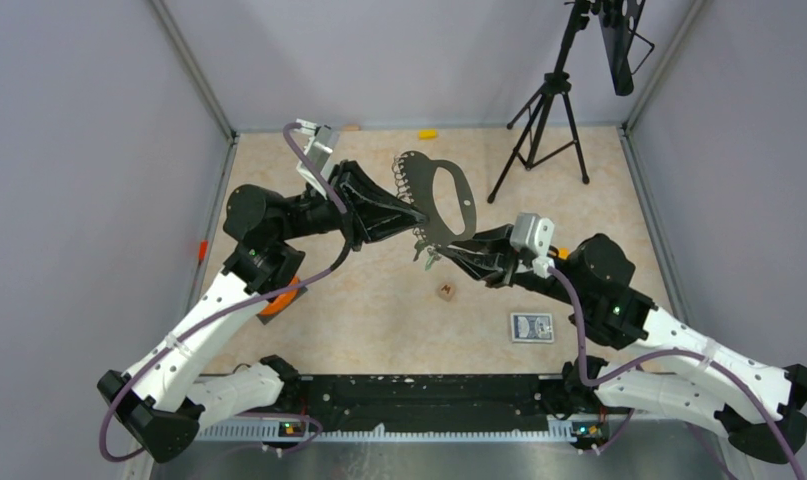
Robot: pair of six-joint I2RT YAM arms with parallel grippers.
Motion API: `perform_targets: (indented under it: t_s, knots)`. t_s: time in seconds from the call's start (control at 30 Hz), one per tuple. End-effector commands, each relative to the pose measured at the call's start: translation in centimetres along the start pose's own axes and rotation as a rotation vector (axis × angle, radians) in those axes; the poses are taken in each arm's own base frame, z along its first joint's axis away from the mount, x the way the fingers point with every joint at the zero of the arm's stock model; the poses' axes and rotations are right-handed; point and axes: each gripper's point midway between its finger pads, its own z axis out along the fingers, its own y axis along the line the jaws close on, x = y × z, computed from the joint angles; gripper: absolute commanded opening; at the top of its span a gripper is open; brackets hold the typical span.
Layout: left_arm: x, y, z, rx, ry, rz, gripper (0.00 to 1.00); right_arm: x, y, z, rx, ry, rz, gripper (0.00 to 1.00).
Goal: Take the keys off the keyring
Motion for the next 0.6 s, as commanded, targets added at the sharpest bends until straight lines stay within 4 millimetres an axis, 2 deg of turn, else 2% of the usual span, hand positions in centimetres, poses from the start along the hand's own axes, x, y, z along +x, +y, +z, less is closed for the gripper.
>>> perform_targets:
  t_s: [0.0, 0.57]
  knots:
    - [-2.0, -1.8, 0.2, 0.054, -0.043, 0.073, 0.0, -1.1, 0.5, 0.3, -0.038, -0.053, 0.005, 0.19]
    - [-1.7, -1.7, 0.2, 0.054, -0.039, 0.067, 0.0, -0.9, 1.6, 0.5, -0.092, -0.06, 0.045, 0.25]
